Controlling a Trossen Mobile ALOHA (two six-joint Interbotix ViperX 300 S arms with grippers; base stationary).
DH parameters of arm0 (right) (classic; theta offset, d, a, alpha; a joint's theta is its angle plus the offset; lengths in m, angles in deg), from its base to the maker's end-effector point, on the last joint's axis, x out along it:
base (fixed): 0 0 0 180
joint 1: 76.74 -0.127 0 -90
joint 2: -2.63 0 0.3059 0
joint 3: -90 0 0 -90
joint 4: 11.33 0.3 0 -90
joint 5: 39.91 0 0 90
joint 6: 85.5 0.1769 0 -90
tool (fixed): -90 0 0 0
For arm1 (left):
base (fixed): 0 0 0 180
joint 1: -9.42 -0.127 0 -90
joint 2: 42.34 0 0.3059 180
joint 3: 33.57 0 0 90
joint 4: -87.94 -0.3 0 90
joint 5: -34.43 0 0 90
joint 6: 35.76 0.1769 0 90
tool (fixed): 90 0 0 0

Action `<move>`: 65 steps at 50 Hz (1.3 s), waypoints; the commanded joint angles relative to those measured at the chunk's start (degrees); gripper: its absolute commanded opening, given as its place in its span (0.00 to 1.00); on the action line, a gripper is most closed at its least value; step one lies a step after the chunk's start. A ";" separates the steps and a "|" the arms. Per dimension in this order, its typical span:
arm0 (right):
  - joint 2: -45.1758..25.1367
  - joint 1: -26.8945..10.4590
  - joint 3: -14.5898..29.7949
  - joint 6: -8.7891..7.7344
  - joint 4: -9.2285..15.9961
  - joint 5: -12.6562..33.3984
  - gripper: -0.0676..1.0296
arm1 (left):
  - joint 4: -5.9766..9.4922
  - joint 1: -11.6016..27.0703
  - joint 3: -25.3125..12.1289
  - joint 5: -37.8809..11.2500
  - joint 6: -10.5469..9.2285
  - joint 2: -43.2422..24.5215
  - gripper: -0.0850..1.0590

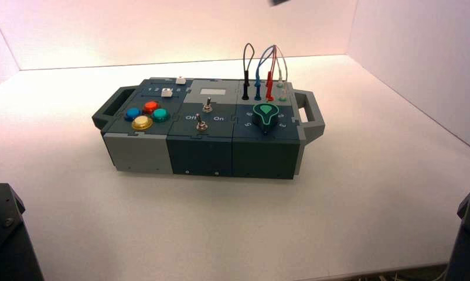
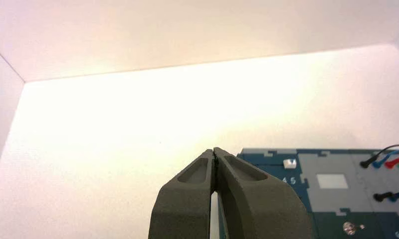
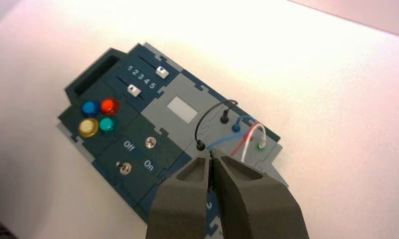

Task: Move the top slider to position 4.

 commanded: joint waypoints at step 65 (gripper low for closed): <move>-39.46 -5.98 36.12 -0.62 3.52 10.63 0.04 | -0.09 0.18 -2.81 1.41 0.35 -3.08 0.05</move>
